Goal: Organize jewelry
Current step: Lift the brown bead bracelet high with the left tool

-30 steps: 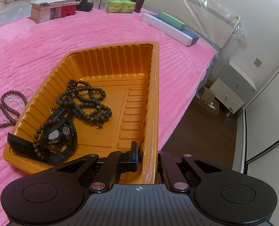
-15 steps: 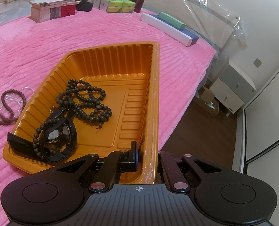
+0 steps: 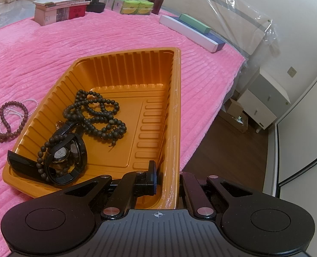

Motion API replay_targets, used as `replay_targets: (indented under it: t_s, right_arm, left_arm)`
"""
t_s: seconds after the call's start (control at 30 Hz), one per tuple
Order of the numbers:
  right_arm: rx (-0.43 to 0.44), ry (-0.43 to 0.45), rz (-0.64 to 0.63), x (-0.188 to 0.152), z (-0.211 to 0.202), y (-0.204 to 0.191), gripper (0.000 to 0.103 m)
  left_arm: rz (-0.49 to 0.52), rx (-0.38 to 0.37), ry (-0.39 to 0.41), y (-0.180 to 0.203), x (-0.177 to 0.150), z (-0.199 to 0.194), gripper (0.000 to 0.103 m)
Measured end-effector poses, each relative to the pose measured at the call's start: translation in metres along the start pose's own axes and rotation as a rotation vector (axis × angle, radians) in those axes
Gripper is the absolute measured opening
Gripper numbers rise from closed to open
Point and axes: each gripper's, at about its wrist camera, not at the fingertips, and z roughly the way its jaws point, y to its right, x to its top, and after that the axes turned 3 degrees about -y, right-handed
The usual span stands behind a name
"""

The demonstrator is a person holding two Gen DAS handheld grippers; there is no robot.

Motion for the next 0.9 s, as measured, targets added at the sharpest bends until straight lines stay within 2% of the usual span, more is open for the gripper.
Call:
replay_targets:
  t_s: [0.67, 0.9]
  right_arm:
    - [0.0, -0.001, 0.002, 0.0, 0.0, 0.0, 0.005]
    - [-0.001, -0.001, 0.001, 0.0, 0.0, 0.001, 0.005]
  left_arm:
    - [-0.001, 0.012, 0.014, -0.012, 0.009, -0.019, 0.006]
    - [0.031, 0.002, 0.069, -0.017, 0.022, -0.041, 0.006]
